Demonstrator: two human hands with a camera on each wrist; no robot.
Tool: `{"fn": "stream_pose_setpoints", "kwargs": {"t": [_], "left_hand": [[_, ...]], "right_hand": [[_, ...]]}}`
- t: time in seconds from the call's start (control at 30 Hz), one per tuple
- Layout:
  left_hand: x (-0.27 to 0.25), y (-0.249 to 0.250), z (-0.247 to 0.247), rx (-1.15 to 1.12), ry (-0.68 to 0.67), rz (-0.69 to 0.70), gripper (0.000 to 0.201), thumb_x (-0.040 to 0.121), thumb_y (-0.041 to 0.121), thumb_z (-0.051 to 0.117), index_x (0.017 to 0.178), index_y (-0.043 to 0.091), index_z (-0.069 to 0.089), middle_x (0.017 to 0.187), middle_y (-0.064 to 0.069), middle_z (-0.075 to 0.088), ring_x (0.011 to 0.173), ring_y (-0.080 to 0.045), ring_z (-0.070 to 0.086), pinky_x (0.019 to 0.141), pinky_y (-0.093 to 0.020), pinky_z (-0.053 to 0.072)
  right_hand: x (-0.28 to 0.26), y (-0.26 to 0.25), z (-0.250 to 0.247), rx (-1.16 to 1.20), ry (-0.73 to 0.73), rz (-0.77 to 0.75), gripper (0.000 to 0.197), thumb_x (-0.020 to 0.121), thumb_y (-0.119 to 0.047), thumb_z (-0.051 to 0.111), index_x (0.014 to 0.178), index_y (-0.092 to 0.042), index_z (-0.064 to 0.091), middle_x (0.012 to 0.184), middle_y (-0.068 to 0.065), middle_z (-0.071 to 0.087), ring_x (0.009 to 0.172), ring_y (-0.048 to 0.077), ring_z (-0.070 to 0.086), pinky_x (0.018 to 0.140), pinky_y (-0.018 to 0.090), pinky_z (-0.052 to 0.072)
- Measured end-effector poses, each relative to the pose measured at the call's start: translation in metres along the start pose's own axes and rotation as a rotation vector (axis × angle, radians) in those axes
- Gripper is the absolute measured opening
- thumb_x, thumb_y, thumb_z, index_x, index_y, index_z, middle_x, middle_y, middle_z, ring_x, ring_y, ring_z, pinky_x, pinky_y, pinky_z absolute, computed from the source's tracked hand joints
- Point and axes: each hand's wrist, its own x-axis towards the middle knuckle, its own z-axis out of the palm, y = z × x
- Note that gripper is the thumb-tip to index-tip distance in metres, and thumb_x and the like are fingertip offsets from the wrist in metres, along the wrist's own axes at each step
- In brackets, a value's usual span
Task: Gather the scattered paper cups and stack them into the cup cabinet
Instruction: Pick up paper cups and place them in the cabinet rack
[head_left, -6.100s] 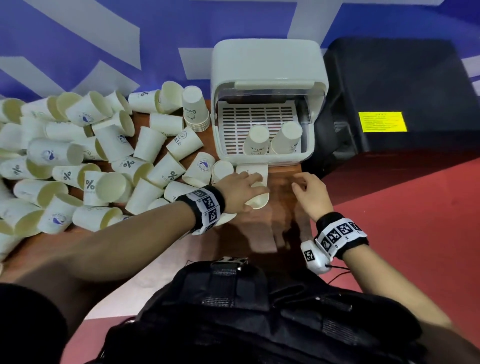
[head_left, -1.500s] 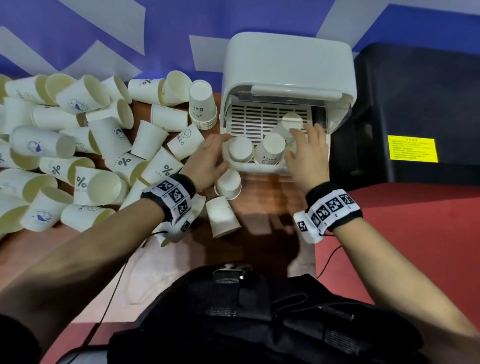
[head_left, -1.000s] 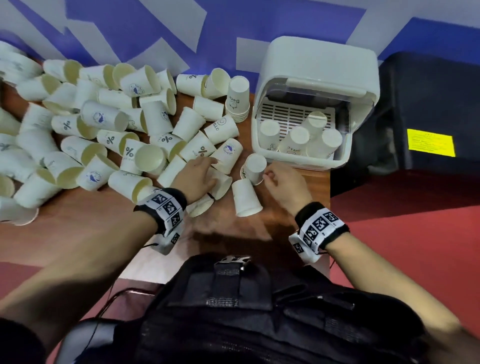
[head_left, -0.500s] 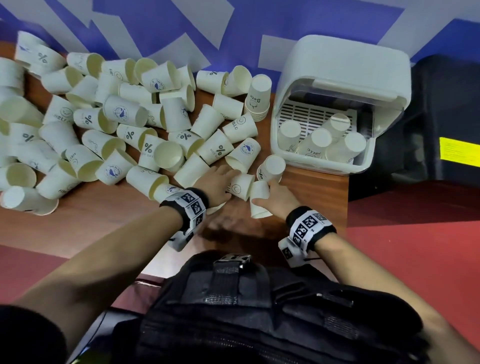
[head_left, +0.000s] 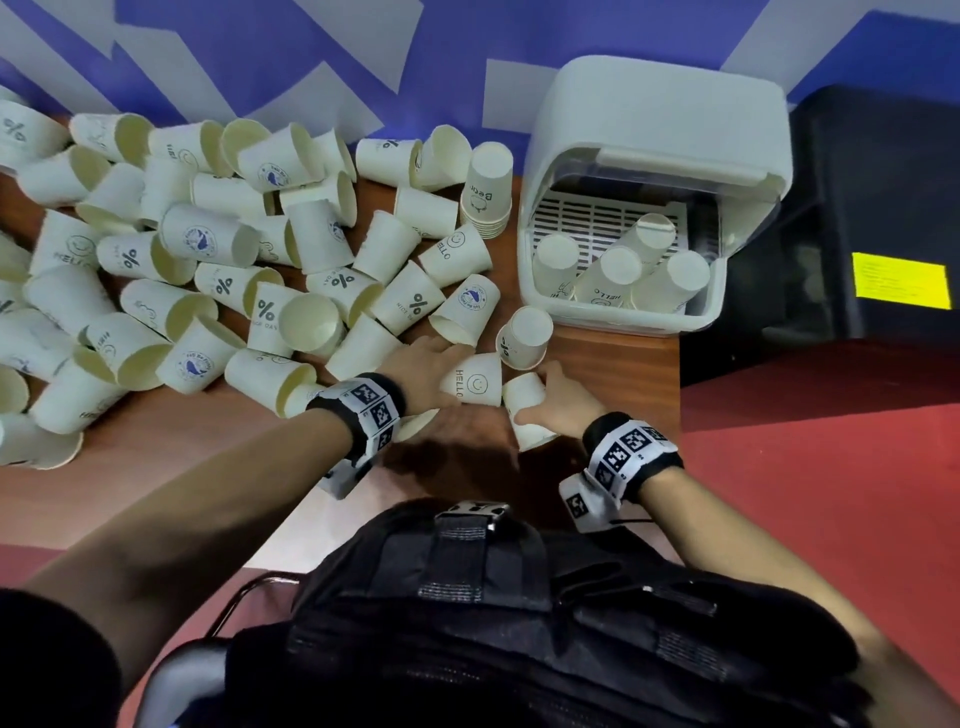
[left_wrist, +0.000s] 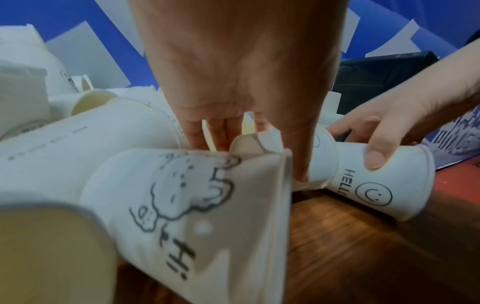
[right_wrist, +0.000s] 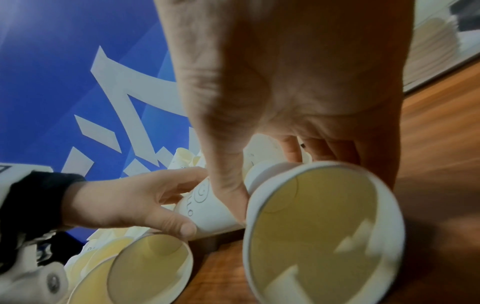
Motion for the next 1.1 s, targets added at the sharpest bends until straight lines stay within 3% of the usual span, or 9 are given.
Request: {"fn": "stream_pose_setpoints", "kwargs": {"t": [0.13, 0.23, 0.37, 0.47, 0.6, 0.73, 0.9, 1.0, 1.1], "left_hand": [[-0.011, 0.003, -0.009, -0.156, 0.064, -0.011, 0.071, 0.080, 0.041, 0.071, 0.141, 0.024, 0.038, 0.133, -0.006, 0.042, 0.118, -0.028, 0.049, 0.098, -0.041, 0.042], [-0.020, 0.006, -0.014, -0.193, 0.176, -0.002, 0.069, 0.080, 0.036, 0.073, 0.139, 0.019, 0.042, 0.133, -0.008, 0.045, 0.122, -0.026, 0.046, 0.100, -0.033, 0.035], [-0.030, 0.009, -0.020, -0.295, 0.287, 0.006, 0.065, 0.080, 0.034, 0.074, 0.135, 0.015, 0.046, 0.134, -0.008, 0.051, 0.124, -0.024, 0.045, 0.102, -0.031, 0.031], [-0.035, 0.011, -0.023, -0.351, 0.341, 0.013, 0.066, 0.078, 0.040, 0.075, 0.133, 0.015, 0.048, 0.131, -0.007, 0.054, 0.122, -0.024, 0.048, 0.103, -0.036, 0.035], [-0.039, 0.020, -0.030, -0.387, 0.389, 0.020, 0.067, 0.077, 0.041, 0.076, 0.136, 0.022, 0.048, 0.133, -0.005, 0.053, 0.124, -0.022, 0.045, 0.106, -0.041, 0.034], [-0.041, 0.029, -0.040, -0.430, 0.460, 0.087, 0.068, 0.076, 0.045, 0.072, 0.136, 0.022, 0.050, 0.135, -0.005, 0.052, 0.125, -0.022, 0.045, 0.108, -0.040, 0.034], [-0.033, 0.046, -0.051, -0.456, 0.524, 0.101, 0.063, 0.083, 0.031, 0.072, 0.139, 0.021, 0.045, 0.133, -0.006, 0.050, 0.123, -0.019, 0.046, 0.100, -0.024, 0.031], [-0.025, 0.061, -0.058, -0.544, 0.557, 0.094, 0.065, 0.081, 0.028, 0.074, 0.136, 0.017, 0.040, 0.123, -0.001, 0.050, 0.112, -0.017, 0.049, 0.093, -0.026, 0.036], [-0.016, 0.076, -0.068, -0.600, 0.588, 0.136, 0.065, 0.081, 0.022, 0.074, 0.134, 0.013, 0.039, 0.117, 0.003, 0.049, 0.105, -0.011, 0.047, 0.089, -0.021, 0.034]], "right_hand": [[-0.010, 0.014, -0.008, 0.078, 0.072, -0.036, 0.082, 0.076, -0.025, 0.074, 0.141, -0.017, 0.026, 0.133, 0.011, 0.051, 0.115, 0.029, 0.053, 0.086, 0.032, 0.044], [-0.021, 0.024, -0.016, 0.159, 0.144, -0.091, 0.090, 0.076, -0.021, 0.076, 0.148, -0.022, 0.021, 0.139, 0.009, 0.047, 0.123, 0.027, 0.048, 0.092, 0.028, 0.039], [-0.034, 0.028, -0.023, 0.320, 0.238, -0.167, 0.085, 0.076, -0.013, 0.077, 0.145, -0.022, 0.028, 0.124, 0.000, 0.047, 0.112, 0.017, 0.047, 0.091, 0.028, 0.037], [-0.041, 0.034, -0.027, 0.406, 0.282, -0.201, 0.072, 0.074, -0.012, 0.078, 0.134, -0.016, 0.038, 0.118, 0.002, 0.050, 0.113, 0.024, 0.051, 0.092, 0.035, 0.043], [-0.049, 0.041, -0.031, 0.522, 0.363, -0.194, 0.058, 0.074, -0.011, 0.078, 0.118, -0.015, 0.040, 0.110, 0.001, 0.052, 0.107, 0.021, 0.053, 0.083, 0.033, 0.045], [-0.057, 0.050, -0.038, 0.562, 0.474, -0.227, 0.058, 0.074, -0.014, 0.080, 0.119, -0.007, 0.043, 0.100, -0.013, 0.049, 0.103, 0.014, 0.053, 0.087, 0.030, 0.045], [-0.067, 0.065, -0.050, 0.595, 0.558, -0.243, 0.059, 0.074, -0.012, 0.079, 0.119, -0.012, 0.042, 0.113, -0.002, 0.054, 0.107, 0.016, 0.054, 0.092, 0.032, 0.046], [-0.073, 0.075, -0.058, 0.624, 0.605, -0.253, 0.051, 0.076, -0.008, 0.076, 0.114, -0.016, 0.042, 0.102, -0.012, 0.053, 0.104, 0.015, 0.054, 0.090, 0.031, 0.045], [-0.074, 0.084, -0.068, 0.663, 0.654, -0.254, 0.052, 0.077, -0.003, 0.073, 0.118, -0.010, 0.042, 0.101, -0.012, 0.050, 0.103, 0.015, 0.053, 0.086, 0.025, 0.045]]}}
